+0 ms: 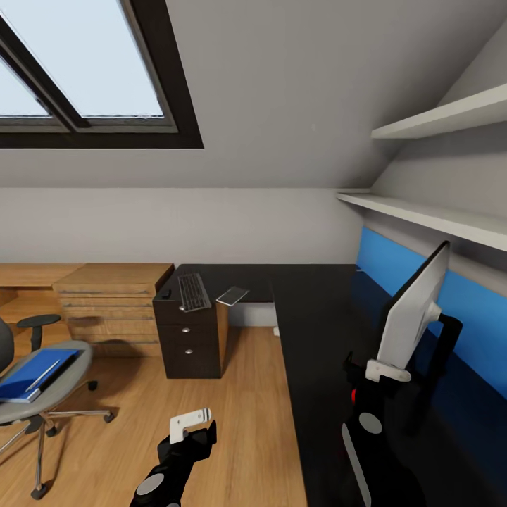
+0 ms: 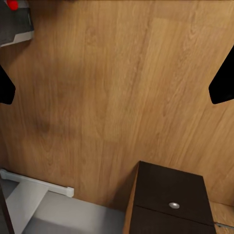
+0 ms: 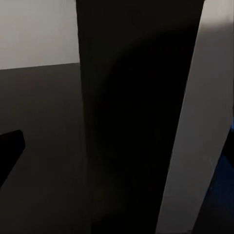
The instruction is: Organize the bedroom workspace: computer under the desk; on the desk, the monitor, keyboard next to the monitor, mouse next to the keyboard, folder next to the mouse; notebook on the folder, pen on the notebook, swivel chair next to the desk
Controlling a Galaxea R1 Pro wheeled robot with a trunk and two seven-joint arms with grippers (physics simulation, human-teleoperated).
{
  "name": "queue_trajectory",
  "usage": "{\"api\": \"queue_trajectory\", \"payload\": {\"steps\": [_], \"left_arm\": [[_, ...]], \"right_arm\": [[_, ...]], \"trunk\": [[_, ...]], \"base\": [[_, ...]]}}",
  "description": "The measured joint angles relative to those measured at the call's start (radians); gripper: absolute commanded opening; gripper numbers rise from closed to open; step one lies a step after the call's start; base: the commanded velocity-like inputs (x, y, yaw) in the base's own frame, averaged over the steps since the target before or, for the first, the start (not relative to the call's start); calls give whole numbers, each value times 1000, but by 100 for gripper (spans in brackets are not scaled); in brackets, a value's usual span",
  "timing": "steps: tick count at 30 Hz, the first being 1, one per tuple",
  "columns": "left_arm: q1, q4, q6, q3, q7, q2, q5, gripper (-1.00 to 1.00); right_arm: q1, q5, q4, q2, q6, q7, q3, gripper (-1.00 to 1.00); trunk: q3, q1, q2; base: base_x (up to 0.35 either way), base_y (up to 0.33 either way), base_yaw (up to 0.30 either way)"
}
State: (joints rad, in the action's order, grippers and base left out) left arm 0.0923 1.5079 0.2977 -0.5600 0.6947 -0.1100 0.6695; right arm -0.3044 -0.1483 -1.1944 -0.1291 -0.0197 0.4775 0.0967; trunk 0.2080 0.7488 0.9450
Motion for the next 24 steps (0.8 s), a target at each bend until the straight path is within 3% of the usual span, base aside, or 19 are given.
{"api": "queue_trajectory", "payload": {"steps": [10,24], "left_arm": [[0,-1,0,1,0,1,1,100],[0,0,0,1,0,-1,-1,100]], "right_arm": [[0,-1,0,-1,0,-1,0,100],[0,0,0,0,0,0,-2,100]], "trunk": [[0,0,0],[0,1,0]], "base": [[-120,-165,0],[-293,-133,0]]}}
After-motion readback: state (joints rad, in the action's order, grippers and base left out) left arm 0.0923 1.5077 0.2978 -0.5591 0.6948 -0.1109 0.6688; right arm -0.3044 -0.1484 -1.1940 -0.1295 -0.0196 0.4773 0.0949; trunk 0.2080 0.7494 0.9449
